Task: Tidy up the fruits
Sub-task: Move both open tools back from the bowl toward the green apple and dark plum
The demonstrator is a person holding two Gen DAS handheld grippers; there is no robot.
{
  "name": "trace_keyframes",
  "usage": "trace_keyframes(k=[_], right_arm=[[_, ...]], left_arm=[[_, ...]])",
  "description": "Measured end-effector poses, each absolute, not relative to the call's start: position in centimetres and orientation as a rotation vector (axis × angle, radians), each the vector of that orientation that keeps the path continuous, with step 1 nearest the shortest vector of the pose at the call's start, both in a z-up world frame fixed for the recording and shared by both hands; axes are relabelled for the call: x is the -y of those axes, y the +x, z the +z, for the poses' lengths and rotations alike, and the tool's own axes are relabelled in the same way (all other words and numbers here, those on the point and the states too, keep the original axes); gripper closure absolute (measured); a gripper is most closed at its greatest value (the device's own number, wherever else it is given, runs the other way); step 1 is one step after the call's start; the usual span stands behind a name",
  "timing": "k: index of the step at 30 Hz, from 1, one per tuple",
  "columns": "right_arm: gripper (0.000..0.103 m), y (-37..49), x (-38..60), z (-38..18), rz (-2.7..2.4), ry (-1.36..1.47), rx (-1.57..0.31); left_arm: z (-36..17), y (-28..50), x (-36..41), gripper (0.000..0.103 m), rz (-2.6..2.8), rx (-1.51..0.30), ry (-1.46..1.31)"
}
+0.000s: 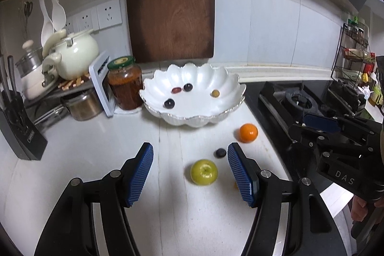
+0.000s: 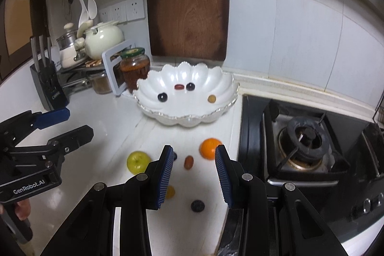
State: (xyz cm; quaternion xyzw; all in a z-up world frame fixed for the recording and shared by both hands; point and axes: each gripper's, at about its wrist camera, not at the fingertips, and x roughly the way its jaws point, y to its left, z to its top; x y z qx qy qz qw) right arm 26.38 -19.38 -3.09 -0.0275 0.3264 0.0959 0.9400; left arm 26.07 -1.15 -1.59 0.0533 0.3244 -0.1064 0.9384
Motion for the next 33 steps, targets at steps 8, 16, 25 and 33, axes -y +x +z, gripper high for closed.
trace_keyframes(k=[8, 16, 25, 33], right_arm=[[0.065, 26.2, 19.3, -5.6, 0.201, -0.038, -0.735], [0.066, 26.1, 19.3, -7.6, 0.186, -0.042, -0.778], [0.066, 26.4, 19.3, -10.0, 0.182, -0.041, -0.833], [0.066, 27.0, 19.4, -11.9, 0.172, -0.044, -0.866]], left_arm=[[-3.4, 25.9, 1.1, 0.039, -0.220, -0.689, 0.124], [-5.5, 26.2, 1.1, 0.039, -0.248, -0.730, 0.117], [-7.7, 26.9, 1.5, 0.039, -0.282, -0.765, 0.128], [-9.7, 28.3, 1.9, 0.039, -0.301, -0.790, 0.144]])
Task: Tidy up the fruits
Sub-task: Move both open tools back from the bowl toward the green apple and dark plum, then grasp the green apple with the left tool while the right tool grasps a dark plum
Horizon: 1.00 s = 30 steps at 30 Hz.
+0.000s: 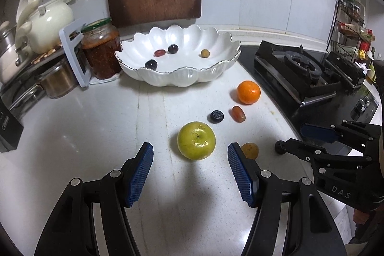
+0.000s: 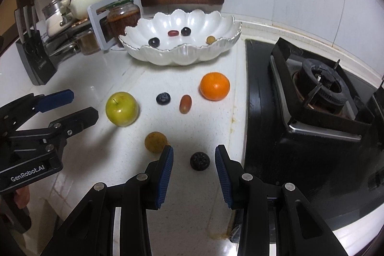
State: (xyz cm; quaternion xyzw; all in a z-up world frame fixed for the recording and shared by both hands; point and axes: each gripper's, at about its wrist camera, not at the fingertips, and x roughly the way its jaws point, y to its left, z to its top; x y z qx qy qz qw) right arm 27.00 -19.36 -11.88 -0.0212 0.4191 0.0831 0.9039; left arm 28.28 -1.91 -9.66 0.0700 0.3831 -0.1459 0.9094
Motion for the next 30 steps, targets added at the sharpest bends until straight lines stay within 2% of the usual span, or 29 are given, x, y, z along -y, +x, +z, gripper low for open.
trace_keyframes(k=[26, 30], right_arm=[[0.066, 28.8, 19.7, -15.1, 0.164, 0.001, -0.940], [0.068, 29.0, 19.7, -15.3, 0.161, 0.003, -0.945]], left_arm=[[-13.5, 32.1, 3.7, 0.039, -0.336, -0.839, 0.172], [-13.7, 32.6, 3.8, 0.044, -0.330, -0.844, 0.170]])
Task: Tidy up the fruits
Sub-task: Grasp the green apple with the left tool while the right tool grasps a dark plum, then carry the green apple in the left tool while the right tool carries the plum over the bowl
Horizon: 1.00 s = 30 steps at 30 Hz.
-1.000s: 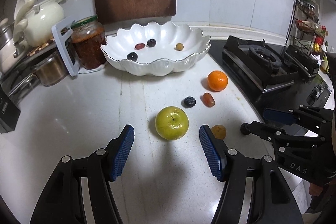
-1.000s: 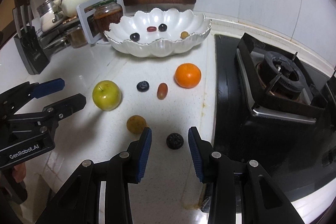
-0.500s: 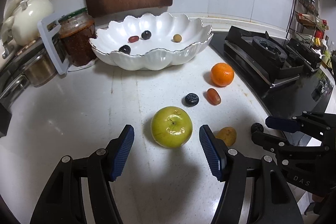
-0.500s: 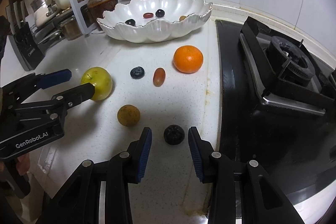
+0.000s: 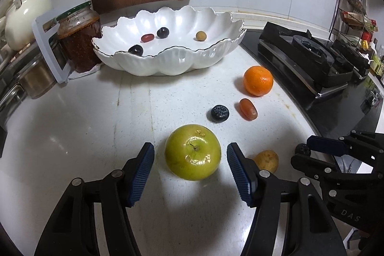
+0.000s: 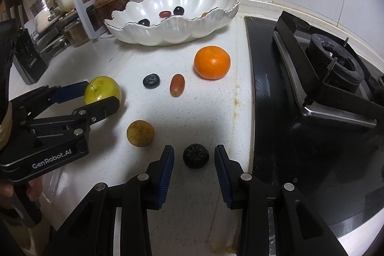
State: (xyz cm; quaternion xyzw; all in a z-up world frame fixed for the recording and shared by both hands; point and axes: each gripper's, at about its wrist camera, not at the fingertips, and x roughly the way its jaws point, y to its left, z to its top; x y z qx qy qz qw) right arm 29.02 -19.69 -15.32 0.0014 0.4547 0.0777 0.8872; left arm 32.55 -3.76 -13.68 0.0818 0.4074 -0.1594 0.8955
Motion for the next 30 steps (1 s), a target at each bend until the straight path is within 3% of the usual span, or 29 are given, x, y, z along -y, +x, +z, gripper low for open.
trace_keyframes(k=[4, 7, 30], right_arm=[[0.074, 29.1, 19.7, -15.5, 0.166, 0.001, -0.952], [0.079, 29.1, 19.8, -15.5, 0.168, 0.003, -0.948], [0.079, 28.0, 19.9, -11.6, 0.206, 0.006, -0.829]], left_arm=[[-13.9, 32.7, 4.0, 0.055, -0.333, -0.851, 0.181], [-14.0, 32.6, 4.2, 0.055, -0.329, -0.847, 0.191], [-10.1, 30.1, 3.6, 0.055, -0.317, -0.798, 0.124]])
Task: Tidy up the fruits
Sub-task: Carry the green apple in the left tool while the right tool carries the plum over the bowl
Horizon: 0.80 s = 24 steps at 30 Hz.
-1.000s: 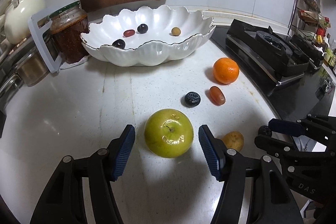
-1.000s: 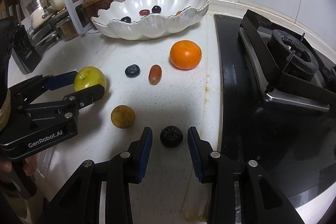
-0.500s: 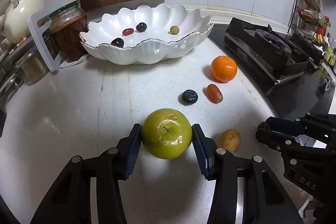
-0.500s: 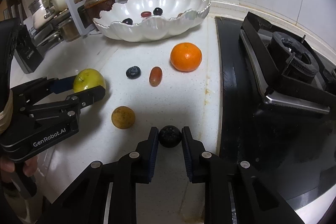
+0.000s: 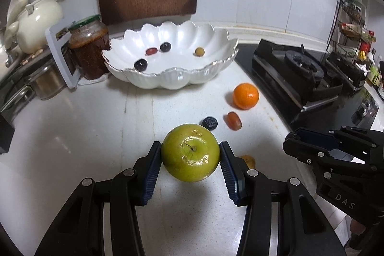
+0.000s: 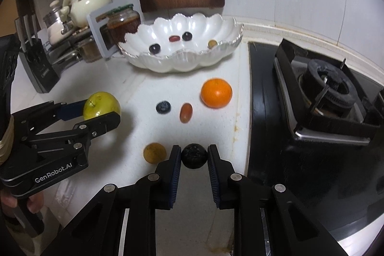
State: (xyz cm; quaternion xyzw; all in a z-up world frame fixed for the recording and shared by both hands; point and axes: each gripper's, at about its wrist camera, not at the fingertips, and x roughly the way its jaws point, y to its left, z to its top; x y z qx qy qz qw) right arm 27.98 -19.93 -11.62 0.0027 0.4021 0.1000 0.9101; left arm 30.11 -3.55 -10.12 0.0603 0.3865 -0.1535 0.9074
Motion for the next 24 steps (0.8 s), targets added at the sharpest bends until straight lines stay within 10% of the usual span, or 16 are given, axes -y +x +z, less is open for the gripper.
trace_keyframes(k=[24], right_arm=[[0.079, 29.0, 19.9, -4.3, 0.235, -0.004, -0.586]], left_arm=[[-3.7, 29.9, 3.2, 0.055, -0.268, -0.635, 0.060]])
